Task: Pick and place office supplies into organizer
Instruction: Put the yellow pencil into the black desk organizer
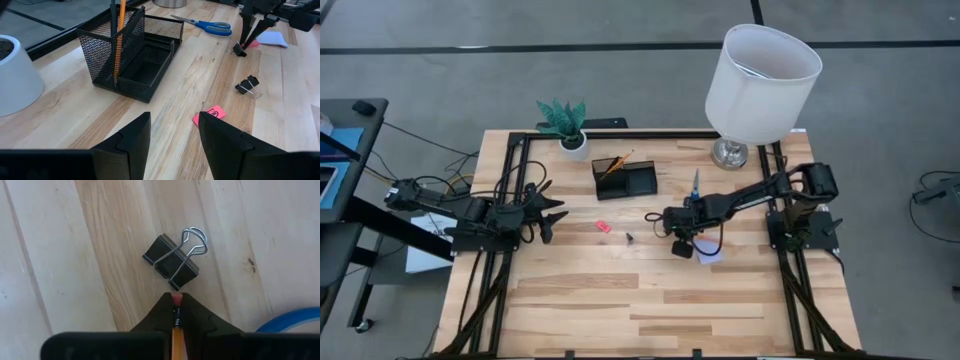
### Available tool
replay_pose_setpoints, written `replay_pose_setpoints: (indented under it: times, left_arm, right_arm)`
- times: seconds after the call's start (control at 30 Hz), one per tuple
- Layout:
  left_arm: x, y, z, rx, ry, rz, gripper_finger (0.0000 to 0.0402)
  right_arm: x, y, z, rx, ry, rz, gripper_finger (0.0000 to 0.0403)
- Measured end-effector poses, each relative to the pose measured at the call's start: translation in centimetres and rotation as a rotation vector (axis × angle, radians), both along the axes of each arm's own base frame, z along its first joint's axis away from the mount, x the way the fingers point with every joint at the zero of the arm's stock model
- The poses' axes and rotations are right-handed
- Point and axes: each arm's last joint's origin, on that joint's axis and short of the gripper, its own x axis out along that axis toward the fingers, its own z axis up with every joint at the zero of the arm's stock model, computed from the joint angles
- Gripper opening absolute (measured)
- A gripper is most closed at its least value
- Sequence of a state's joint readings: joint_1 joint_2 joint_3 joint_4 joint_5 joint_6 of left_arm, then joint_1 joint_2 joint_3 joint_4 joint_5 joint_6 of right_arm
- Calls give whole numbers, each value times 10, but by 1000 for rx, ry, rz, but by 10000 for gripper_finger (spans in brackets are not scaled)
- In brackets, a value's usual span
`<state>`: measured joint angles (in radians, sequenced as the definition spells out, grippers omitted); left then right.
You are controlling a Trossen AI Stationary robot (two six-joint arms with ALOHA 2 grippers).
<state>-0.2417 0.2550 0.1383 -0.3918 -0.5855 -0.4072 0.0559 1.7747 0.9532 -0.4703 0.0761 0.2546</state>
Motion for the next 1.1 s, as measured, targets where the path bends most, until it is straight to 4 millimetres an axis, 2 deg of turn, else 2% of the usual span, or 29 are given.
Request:
replay_pose_setpoints:
  times: [0.3, 0.47, 0.83, 1.1]
  left_arm:
    - [0, 0, 0, 0, 0, 0, 159]
    - [0, 0, 0, 0, 0, 0, 159]
    - [0, 0, 0, 0, 0, 0, 159]
    - [0, 0, 0, 0, 0, 0, 159]
  right_arm:
    - [6, -1, 18, -32, 60, -6, 10]
    - [19, -1, 35, -74, 5, -10, 10]
    - [64, -8, 106, -413, -296, 14, 10]
    - [92, -31, 139, -581, -635, 25, 10]
